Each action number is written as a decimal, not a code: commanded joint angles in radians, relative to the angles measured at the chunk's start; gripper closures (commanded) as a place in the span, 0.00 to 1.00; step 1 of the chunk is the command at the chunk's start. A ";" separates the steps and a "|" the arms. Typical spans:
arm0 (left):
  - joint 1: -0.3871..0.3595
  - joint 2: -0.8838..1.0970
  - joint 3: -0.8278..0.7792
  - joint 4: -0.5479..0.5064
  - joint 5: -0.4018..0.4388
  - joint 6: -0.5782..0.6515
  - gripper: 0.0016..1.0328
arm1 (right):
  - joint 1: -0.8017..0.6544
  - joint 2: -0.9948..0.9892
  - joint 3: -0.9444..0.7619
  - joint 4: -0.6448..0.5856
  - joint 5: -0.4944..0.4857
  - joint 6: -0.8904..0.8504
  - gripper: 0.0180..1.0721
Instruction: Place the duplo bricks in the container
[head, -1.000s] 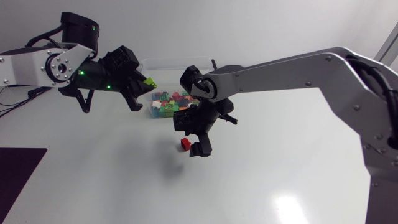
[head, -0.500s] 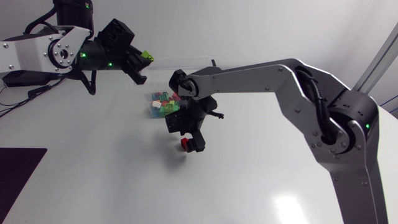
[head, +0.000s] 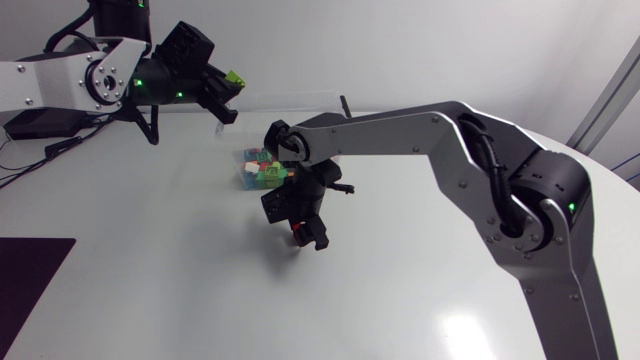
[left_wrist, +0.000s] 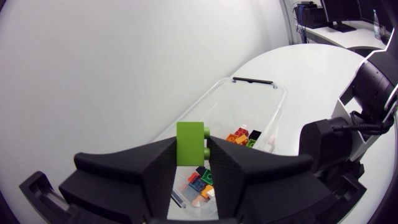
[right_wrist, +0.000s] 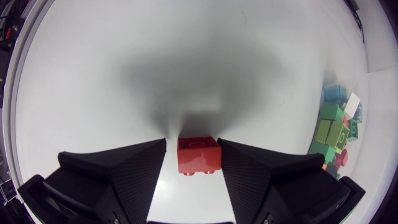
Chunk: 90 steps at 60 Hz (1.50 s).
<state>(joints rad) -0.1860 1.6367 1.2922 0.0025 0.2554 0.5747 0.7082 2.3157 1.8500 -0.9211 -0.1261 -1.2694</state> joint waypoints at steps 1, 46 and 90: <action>0.002 0.026 0.036 0.017 -0.002 -0.027 0.70 | 0.007 0.019 -0.012 -0.022 0.006 -0.039 0.65; 0.002 0.327 0.433 -0.179 -0.054 -0.197 0.67 | -0.139 -0.444 -0.199 0.088 -0.156 0.156 0.76; 0.006 0.229 0.526 -0.526 -0.074 -0.177 0.04 | -0.234 -0.490 -0.041 0.387 -0.188 0.509 0.75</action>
<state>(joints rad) -0.1875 1.9503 1.8648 -0.5064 0.1806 0.3779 0.4843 1.8336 1.7767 -0.5617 -0.3107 -0.8135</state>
